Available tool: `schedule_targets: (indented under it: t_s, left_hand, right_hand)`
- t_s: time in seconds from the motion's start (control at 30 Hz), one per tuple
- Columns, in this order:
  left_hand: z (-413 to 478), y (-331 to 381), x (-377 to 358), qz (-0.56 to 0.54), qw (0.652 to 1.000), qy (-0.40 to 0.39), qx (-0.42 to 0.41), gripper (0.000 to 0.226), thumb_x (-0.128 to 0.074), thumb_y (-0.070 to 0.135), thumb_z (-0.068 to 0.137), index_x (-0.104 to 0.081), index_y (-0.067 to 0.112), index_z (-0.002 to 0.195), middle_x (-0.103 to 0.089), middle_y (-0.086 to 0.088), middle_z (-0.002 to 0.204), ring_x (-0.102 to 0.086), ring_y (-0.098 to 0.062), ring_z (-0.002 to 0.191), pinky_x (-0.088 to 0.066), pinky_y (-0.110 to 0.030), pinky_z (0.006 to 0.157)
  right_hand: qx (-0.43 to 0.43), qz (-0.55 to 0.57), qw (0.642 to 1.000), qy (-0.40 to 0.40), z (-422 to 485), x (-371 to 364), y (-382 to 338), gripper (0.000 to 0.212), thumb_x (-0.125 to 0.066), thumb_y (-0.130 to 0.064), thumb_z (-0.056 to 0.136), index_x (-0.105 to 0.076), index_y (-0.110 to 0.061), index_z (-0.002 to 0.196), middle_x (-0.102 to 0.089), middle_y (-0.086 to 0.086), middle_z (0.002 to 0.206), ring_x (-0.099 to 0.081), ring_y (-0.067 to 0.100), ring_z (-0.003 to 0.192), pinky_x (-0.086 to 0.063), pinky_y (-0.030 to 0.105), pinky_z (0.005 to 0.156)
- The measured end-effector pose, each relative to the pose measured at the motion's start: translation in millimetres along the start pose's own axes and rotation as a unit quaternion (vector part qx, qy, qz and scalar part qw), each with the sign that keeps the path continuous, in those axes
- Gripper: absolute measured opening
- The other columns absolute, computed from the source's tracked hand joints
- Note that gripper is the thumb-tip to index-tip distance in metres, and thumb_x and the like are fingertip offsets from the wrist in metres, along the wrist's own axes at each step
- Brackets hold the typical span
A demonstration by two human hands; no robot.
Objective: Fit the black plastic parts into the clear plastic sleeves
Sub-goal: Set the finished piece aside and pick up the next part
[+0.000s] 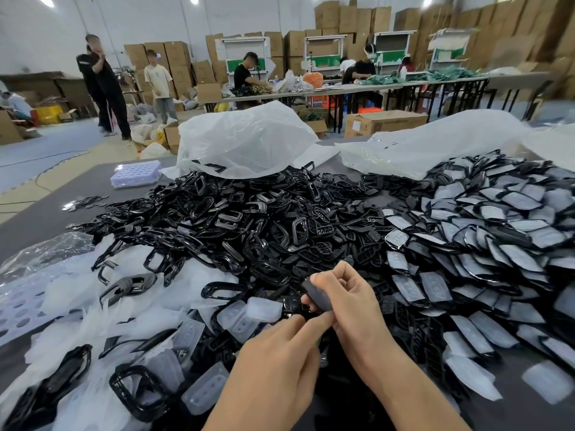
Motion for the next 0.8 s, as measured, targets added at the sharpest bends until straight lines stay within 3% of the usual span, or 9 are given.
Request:
schedule_targets:
  t_s: [0.17,0.3,0.43,0.53,0.63,0.7,0.8]
  left_hand:
    - [0,-5,14,-0.007,0.999,0.048,0.018,0.039,-0.047,0.022,0.091,-0.065,0.026,0.125,-0.059,0.013,0.082,-0.053,-0.006,0.063,-0.045,-0.022,0.051]
    - [-1,-18,16,0.046,0.997,0.015,0.062,0.045,-0.042,0.025,0.092,-0.062,0.026,0.132,-0.060,0.013,0.080,-0.058,-0.010,0.061,-0.046,-0.026,0.045]
    - [-1,-5,1,0.024,1.000,-0.005,-0.001,0.045,-0.047,0.023,0.087,-0.066,0.030,0.127,-0.055,0.010,0.074,-0.055,-0.011,0.058,-0.042,-0.023,0.045]
    - [-2,-1,1,-0.014,0.999,0.033,-0.012,0.037,-0.050,0.021,0.088,-0.068,0.032,0.119,-0.058,0.014,0.078,-0.054,-0.004,0.063,-0.039,-0.014,0.054]
    - [-5,-23,14,-0.100,0.982,0.114,0.109,0.026,-0.047,0.037,0.095,-0.058,0.047,0.117,-0.064,0.023,0.085,-0.059,0.003,0.065,-0.039,-0.004,0.058]
    - [-7,-40,14,-0.176,0.957,0.139,0.186,0.018,-0.044,0.053,0.098,-0.050,0.054,0.115,-0.064,0.021,0.087,-0.063,-0.004,0.068,-0.043,-0.008,0.057]
    - [-6,-46,9,-0.224,0.943,0.119,0.217,0.022,-0.046,0.060,0.090,-0.056,0.052,0.108,-0.068,0.014,0.081,-0.064,-0.012,0.065,-0.049,-0.020,0.056]
  right_hand:
    - [0.015,0.010,1.000,-0.010,0,-2,-4,0.035,-0.071,-0.014,0.080,-0.048,-0.028,0.057,-0.057,-0.002,0.061,-0.063,0.015,0.060,-0.052,0.022,0.057]
    - [0.029,-0.025,0.999,-0.013,-2,-4,-5,0.035,-0.070,-0.016,0.081,-0.051,-0.030,0.056,-0.057,-0.005,0.057,-0.059,0.011,0.055,-0.050,0.021,0.056]
    - [0.017,-0.012,1.000,0.010,0,1,-4,0.041,-0.068,-0.007,0.087,-0.048,-0.028,0.058,-0.059,-0.002,0.063,-0.062,0.015,0.057,-0.050,0.020,0.054]
    - [0.006,-0.013,1.000,-0.003,-1,-1,-4,0.034,-0.071,-0.014,0.082,-0.050,-0.027,0.060,-0.061,-0.001,0.066,-0.066,0.018,0.061,-0.050,0.022,0.053]
    - [-0.005,-0.006,0.999,-0.051,-4,-8,-4,0.021,-0.076,-0.024,0.078,-0.058,-0.027,0.066,-0.066,0.003,0.073,-0.067,0.018,0.066,-0.052,0.023,0.058]
    - [-0.013,-0.021,0.994,-0.102,-8,-17,0,0.019,-0.080,-0.033,0.081,-0.063,-0.026,0.074,-0.070,0.001,0.081,-0.066,0.015,0.071,-0.053,0.023,0.062]
    - [-0.015,-0.046,0.987,-0.152,-15,-27,3,0.026,-0.084,-0.046,0.080,-0.070,-0.024,0.082,-0.070,0.000,0.080,-0.063,0.012,0.066,-0.051,0.022,0.059]
Point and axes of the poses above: each hand's wrist, its own z-axis towards the middle knuckle, its own x-axis out of the back of the hand, y = z × x, the point moved 6 cm from there along z, towards the middle knuckle
